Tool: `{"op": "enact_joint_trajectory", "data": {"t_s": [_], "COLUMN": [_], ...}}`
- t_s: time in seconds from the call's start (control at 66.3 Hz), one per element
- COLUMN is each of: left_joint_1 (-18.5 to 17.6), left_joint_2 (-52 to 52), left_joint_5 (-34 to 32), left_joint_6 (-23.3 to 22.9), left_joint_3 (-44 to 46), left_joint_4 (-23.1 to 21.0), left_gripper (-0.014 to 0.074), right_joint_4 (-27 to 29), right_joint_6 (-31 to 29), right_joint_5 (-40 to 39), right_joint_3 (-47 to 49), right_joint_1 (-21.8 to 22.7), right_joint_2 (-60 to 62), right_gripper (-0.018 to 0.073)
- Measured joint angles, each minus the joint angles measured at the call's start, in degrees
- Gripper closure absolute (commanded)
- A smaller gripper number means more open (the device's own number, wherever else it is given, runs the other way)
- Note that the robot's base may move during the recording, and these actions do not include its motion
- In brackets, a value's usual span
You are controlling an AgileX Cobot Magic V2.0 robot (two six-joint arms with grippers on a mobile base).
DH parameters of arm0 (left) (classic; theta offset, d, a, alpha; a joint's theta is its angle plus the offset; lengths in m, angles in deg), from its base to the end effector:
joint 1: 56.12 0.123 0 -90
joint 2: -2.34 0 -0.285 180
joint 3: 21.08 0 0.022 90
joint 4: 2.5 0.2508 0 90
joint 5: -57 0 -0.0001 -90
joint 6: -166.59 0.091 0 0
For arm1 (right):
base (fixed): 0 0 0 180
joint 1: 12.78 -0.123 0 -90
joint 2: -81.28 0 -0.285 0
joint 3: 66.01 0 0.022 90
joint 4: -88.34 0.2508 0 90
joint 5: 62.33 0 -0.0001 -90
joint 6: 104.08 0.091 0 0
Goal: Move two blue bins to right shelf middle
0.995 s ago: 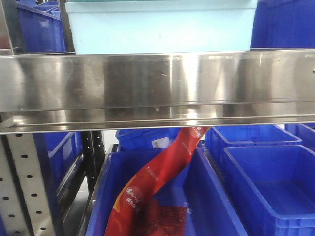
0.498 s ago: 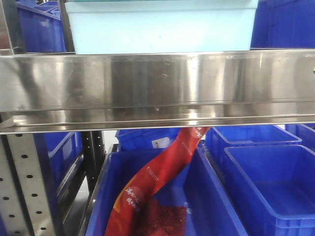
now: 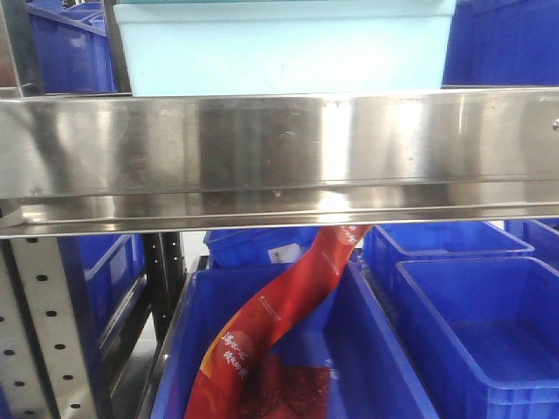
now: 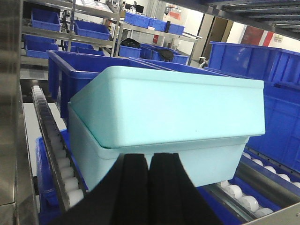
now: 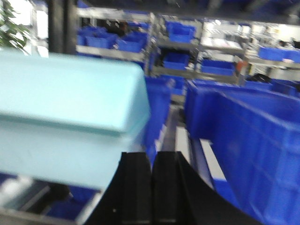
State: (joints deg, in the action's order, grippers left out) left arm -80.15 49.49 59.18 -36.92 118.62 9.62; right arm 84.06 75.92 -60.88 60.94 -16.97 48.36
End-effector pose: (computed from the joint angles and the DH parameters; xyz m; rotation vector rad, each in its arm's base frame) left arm 0.1343 -0.0591 0.3656 0.1679 1.5747 -0.4793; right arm 0.1001 0.0072 0.3215 -0.1111 1.5216 -0.0027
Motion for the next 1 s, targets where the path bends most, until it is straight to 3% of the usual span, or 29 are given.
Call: {"op": "enact_joint_trajectory", "data": {"t_s": [0.317,0.528,0.995], "left_joint_1": [0.0,0.0,0.0], "left_joint_2": [0.0,0.0,0.0], "left_joint_5": [0.0,0.0,0.0], "left_joint_6": [-0.1,-0.1,-0.1], "left_joint_3": [0.0,0.0,0.0], "left_joint_4": [0.0,0.0,0.0], "left_gripper": [0.0707,0.0707,0.0707], "right_joint_4": [2.5,2.6,2.6], "right_joint_6": [-1.7,-0.7,0.4], "right_joint_5": [0.6,0.7,0.6], "right_joint_3": [-17.7,-23.7,-24.1], "right_joint_1": [10.7,11.3,11.3], "right_joint_2": [20.6,24.7,25.0], "right_gripper": [0.0725,0.0725,0.0725]}}
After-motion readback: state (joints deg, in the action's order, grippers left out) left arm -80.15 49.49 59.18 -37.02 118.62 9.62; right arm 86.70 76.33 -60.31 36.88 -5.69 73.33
